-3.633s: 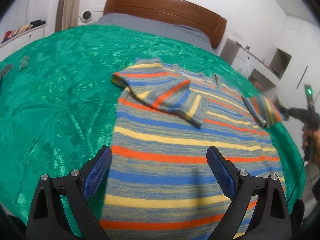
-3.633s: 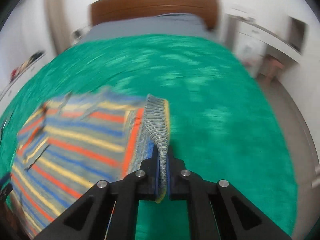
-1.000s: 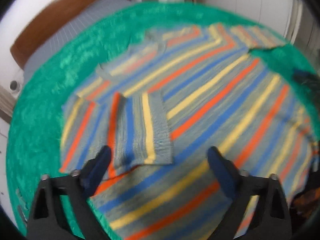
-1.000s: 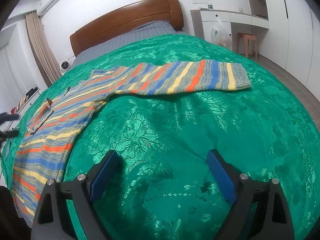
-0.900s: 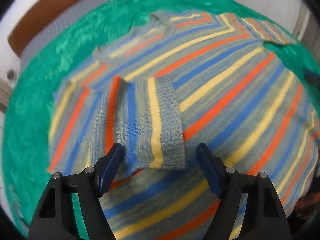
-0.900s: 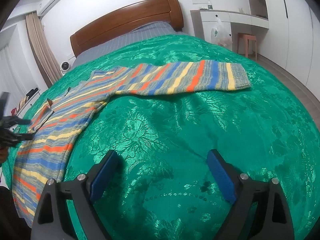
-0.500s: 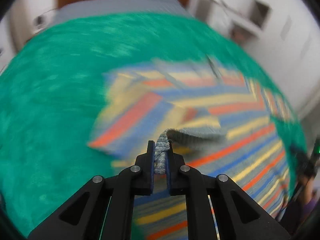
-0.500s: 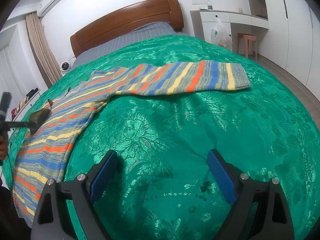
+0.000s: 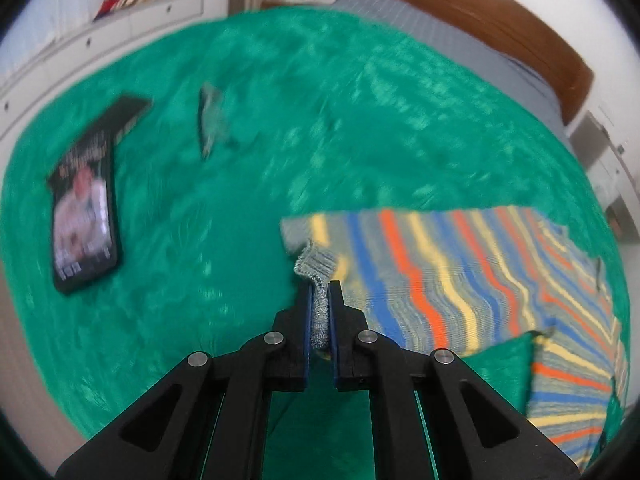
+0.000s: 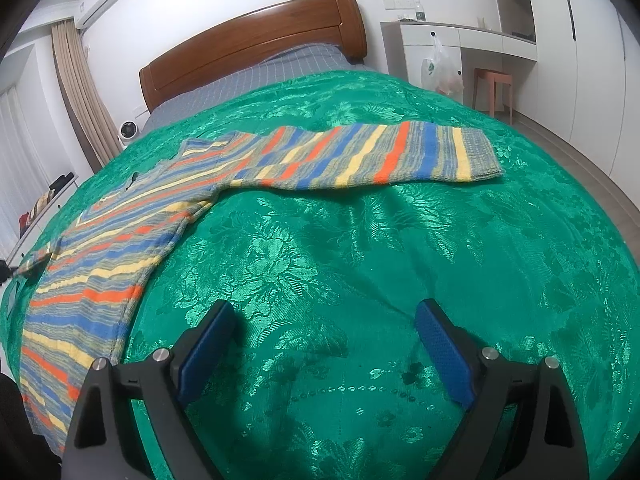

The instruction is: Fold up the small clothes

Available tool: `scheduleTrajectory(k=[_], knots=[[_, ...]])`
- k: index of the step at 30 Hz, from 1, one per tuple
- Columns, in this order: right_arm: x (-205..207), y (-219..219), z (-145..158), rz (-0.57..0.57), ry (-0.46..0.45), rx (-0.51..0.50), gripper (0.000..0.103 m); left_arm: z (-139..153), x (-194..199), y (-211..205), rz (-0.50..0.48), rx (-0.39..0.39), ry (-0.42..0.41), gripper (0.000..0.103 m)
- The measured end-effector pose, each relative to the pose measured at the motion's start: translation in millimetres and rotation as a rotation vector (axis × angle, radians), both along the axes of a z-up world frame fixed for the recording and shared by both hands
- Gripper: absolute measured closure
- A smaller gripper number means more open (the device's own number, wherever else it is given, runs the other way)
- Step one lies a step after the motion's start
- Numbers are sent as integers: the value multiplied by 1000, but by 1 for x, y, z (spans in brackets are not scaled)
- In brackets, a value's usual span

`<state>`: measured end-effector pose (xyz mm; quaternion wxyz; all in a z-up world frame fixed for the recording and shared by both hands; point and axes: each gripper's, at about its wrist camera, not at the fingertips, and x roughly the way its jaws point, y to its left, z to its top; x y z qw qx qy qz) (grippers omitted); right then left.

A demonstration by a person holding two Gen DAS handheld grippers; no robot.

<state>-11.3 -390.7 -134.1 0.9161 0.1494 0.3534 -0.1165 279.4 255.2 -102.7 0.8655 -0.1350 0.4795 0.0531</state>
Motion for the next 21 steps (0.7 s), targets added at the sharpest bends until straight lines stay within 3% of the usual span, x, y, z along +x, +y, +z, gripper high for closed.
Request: scheduleTrajectory(k=[6,9,11,12,13,16,19,21], knots=[[0,0,0,1,0,-1,11,-15,-6,0,14,9,22,97],[0,0,0,1,2,1,11,-9,-11,-7,-5,96,38,92],[0,0,3,16,26,7,11,6,-23,-8,-18,183,54,74],[0,-1,7,29,57,11,12,14,-27,-9,-28,214,51,54],[-1,-1,15,45,93,2,12,27,-32,-13,-56,244,28,41],[0,-2,59,105,114,-85,12,74,-33,-45,-236,295,-89,21],[27,-4,128,190,73,-141,12,107,-9,-97,-484,213,-163,4],[65,-3,174,261,40,-168,11,115,17,-132,-611,190,-180,4]])
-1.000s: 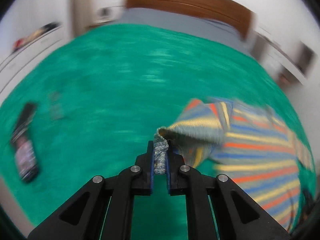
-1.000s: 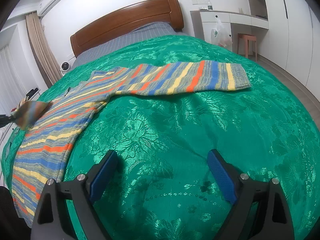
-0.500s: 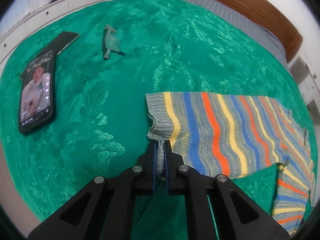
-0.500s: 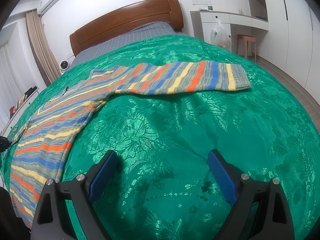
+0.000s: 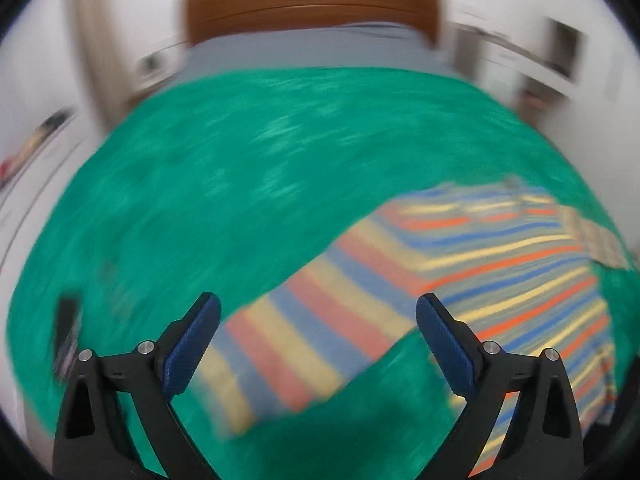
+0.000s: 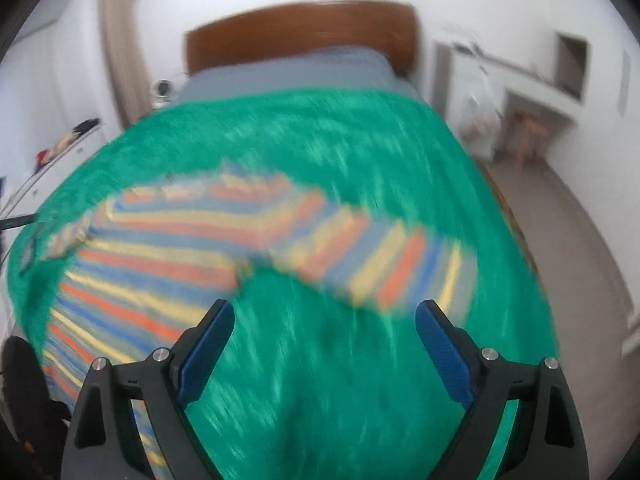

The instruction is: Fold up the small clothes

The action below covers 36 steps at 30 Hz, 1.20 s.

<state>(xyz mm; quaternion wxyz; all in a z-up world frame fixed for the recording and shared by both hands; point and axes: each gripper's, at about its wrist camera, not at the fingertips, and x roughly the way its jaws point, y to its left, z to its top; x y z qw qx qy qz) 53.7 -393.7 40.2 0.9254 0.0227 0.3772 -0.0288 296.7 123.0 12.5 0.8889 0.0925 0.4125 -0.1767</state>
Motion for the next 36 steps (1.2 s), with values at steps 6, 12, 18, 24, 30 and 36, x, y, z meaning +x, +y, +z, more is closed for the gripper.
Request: scheduleTrajectory(k=[6,12,18,24,30,36], knots=[[141,12,31,216,87,51,4,-43,105,-84,-180,-58,123,4],[254,34,-47,338,229,81,4,-105,150,-131,-257,6,202,4],[314,52,-135,409,349,46,6,-138,158,-161,-346,106,211,4],[320,56,-159,384,370,-18,77,-129,135,-172,-416,135,140,93],[287,82,-122,311,257,-288,98,-102,97,-181,-352,237,-86,96],[296,93,-96,208,162,-416,98,-78,123,-174,-228,151,-121,96]])
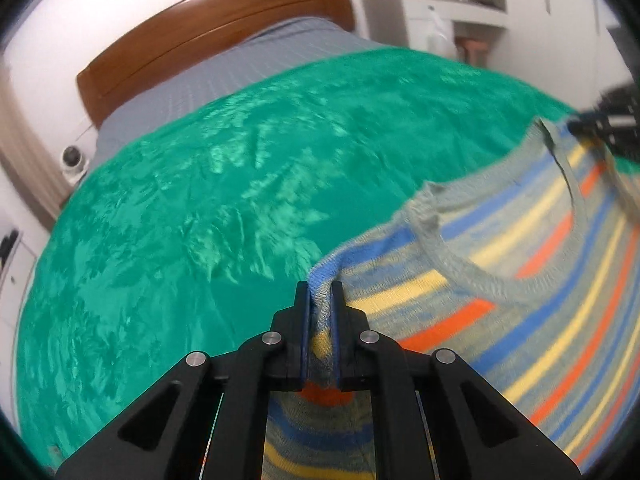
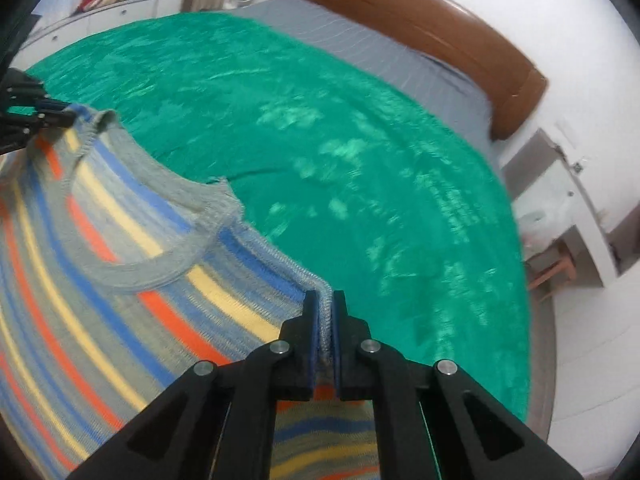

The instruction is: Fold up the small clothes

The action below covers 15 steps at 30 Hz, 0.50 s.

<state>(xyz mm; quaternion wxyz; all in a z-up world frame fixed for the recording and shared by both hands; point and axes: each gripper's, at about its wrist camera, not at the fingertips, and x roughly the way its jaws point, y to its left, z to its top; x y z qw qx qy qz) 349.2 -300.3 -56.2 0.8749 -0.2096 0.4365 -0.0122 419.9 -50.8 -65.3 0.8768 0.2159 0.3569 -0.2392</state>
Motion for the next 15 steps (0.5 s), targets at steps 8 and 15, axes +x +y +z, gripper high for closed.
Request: scheduleTrajectory(k=[8,15], knots=[[47,-11,-14,-90,3,-36,98,-30,51,-31,72,21,-1,96],[73,-27,-49,-125,57,-26,98,-58,70,-34,119,14,15,96]])
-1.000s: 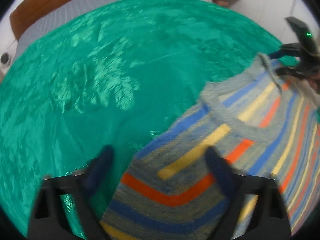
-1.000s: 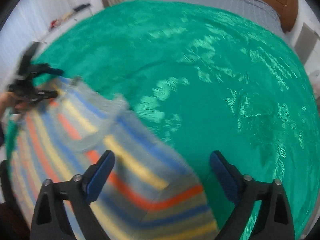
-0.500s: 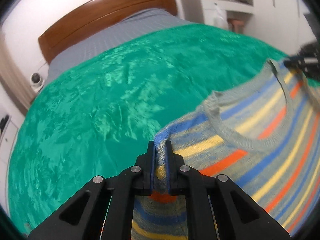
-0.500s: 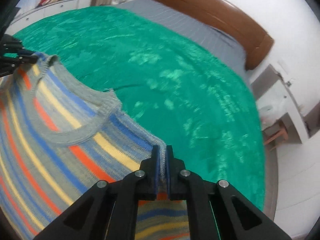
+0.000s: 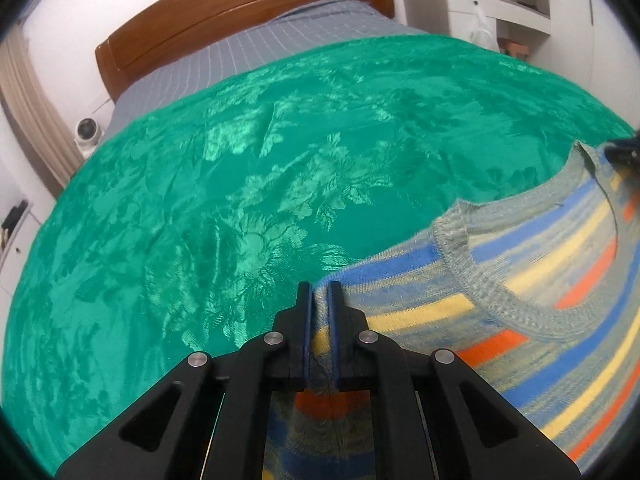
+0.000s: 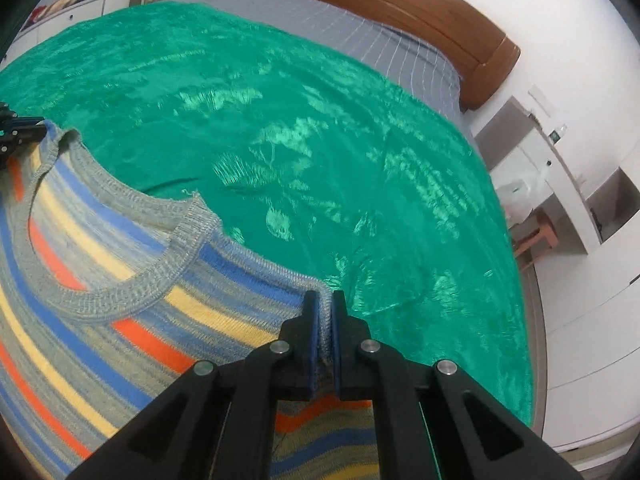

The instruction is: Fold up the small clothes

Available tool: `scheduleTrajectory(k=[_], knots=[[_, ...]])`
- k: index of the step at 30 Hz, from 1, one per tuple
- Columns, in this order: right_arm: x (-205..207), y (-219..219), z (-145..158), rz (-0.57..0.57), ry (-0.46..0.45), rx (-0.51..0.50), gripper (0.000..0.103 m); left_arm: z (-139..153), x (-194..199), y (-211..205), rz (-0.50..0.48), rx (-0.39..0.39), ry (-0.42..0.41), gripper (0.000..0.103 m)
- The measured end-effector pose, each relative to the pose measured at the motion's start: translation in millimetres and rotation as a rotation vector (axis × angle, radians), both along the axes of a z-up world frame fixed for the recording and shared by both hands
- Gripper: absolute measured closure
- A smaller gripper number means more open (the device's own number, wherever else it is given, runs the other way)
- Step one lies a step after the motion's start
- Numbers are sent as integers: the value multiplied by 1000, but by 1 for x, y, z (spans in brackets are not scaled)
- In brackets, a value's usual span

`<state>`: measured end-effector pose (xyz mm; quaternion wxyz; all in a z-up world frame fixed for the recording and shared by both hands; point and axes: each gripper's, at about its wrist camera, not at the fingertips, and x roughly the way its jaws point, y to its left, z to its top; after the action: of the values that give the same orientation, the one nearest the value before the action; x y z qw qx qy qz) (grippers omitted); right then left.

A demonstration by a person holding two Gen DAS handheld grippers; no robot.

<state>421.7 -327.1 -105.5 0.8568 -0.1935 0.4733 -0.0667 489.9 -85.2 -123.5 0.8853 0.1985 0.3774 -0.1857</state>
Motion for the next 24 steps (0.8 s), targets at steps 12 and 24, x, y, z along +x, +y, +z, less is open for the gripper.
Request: scheduleTrajectory(k=[12,24], knots=[[-90,-13,41,15,-71,148,26,56,-107,57,36,-60,-32,7],[-335,-4,49,-62,-255,327,7,37,-312,118,123,-226,93,3]])
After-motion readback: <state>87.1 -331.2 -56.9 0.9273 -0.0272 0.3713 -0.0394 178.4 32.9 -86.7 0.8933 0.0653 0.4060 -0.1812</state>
